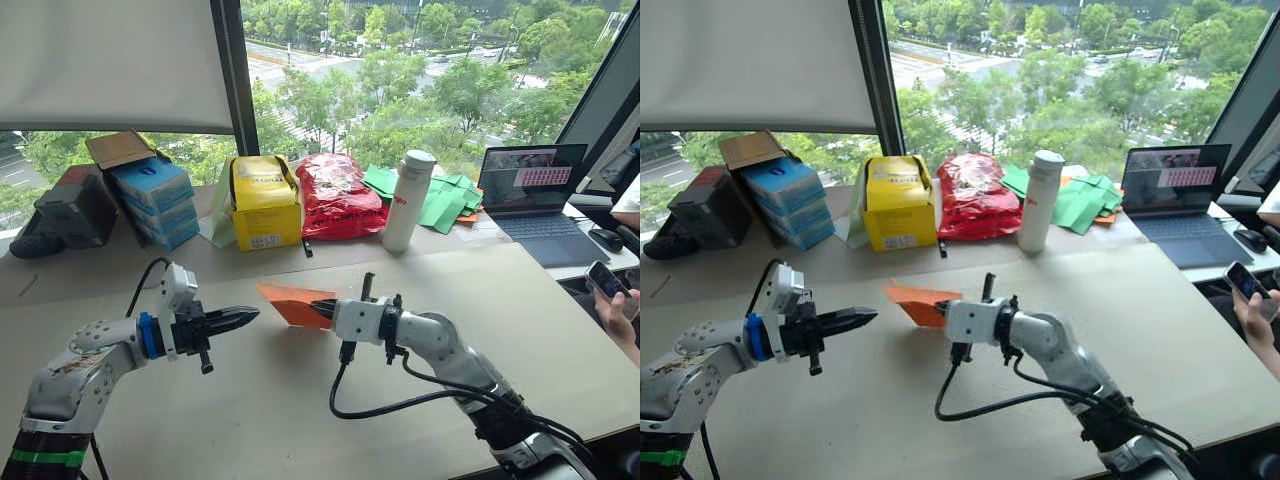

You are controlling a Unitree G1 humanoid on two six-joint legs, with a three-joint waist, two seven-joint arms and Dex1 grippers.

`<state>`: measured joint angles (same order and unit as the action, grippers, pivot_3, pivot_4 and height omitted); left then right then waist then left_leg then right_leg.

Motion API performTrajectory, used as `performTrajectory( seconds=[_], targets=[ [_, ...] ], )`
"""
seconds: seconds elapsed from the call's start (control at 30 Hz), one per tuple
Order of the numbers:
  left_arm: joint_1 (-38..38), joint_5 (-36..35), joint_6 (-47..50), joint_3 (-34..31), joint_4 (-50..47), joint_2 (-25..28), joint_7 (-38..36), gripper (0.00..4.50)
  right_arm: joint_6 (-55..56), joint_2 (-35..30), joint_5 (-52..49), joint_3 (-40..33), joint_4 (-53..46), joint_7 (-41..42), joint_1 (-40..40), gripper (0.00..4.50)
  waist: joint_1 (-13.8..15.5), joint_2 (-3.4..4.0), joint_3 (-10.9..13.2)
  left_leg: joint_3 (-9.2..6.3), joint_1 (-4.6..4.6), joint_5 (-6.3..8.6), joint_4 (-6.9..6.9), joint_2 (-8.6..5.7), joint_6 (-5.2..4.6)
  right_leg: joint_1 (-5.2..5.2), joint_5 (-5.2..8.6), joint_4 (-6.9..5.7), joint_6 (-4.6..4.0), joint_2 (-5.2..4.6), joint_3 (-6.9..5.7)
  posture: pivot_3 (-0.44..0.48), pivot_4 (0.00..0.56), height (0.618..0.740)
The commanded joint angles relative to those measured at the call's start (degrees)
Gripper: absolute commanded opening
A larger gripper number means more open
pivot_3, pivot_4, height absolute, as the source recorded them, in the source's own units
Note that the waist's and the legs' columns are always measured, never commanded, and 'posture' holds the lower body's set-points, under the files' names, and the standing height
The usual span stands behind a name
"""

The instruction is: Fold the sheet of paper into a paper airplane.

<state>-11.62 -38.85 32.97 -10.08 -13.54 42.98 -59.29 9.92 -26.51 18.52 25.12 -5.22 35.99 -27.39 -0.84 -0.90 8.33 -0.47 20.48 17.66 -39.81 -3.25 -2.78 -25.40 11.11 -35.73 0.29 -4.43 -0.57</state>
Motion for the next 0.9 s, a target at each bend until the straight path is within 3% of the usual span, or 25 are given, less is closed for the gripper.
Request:
performTrajectory(
  seconds=[0.03, 0.5, 0.6, 0.8, 0.9],
  targets=[
    [-1.2, -2.4, 3.0, -0.6, -4.5, 0.6, 1.9, 0.0, 6.8, -2.4, 6.2, 2.7, -2.2, -1.3, 2.5, 0.03, 0.1, -0.02, 0.0, -0.01, -0.02, 0.0, 0.0, 0.0, 0.0, 0.03, 0.0, 0.01, 0.0, 0.01, -0.01, 0.0, 0.15, 0.74],
    [-2.4, -5.2, 9.5, -1.1, -9.3, 2.2, 5.4, 0.0, 9.6, -2.3, 3.3, 7.1, -3.4, 8.2, 4.1, 0.03, 0.1, -0.2, 0.1, -0.08, -0.15, -0.02, -0.01, 0.02, 0.02, 0.18, 0.01, 0.01, -0.01, 0.05, 0.03, 0.0, 0.15, 0.74],
    [-2.4, -5.2, 9.7, -1.0, -9.3, 2.4, 5.5, 0.0, 8.8, -1.9, 2.6, 6.8, -2.8, 9.4, 3.8, 0.8, 0.1, -0.21, 0.1, -0.08, -0.15, -0.02, -0.01, 0.02, 0.02, 0.18, 0.01, 0.01, -0.01, 0.05, 0.03, 0.0, 0.15, 0.74],
    [-1.6, -3.3, 8.6, 0.8, -9.3, 2.8, 4.7, 0.0, 3.1, -2.5, -3.6, 4.3, -6.5, 14.3, 5.0, 2.86, 0.1, -0.21, 0.1, -0.08, -0.15, -0.02, -0.02, 0.02, 0.02, 0.18, 0.01, 0.01, -0.01, 0.04, 0.04, 0.0, 0.15, 0.74],
    [-1.7, -2.4, 7.8, 1.4, -8.2, 2.6, 4.1, 0.0, -3.8, -3.2, -10.3, 1.5, -11.4, 18.0, 5.4, 2.86, 0.2, -0.22, 0.1, -0.11, -0.14, -0.01, -0.02, 0.02, 0.01, 0.2, 0.01, 0.02, -0.01, 0.02, 0.05, 0.0, 0.15, 0.74]
  ],
)
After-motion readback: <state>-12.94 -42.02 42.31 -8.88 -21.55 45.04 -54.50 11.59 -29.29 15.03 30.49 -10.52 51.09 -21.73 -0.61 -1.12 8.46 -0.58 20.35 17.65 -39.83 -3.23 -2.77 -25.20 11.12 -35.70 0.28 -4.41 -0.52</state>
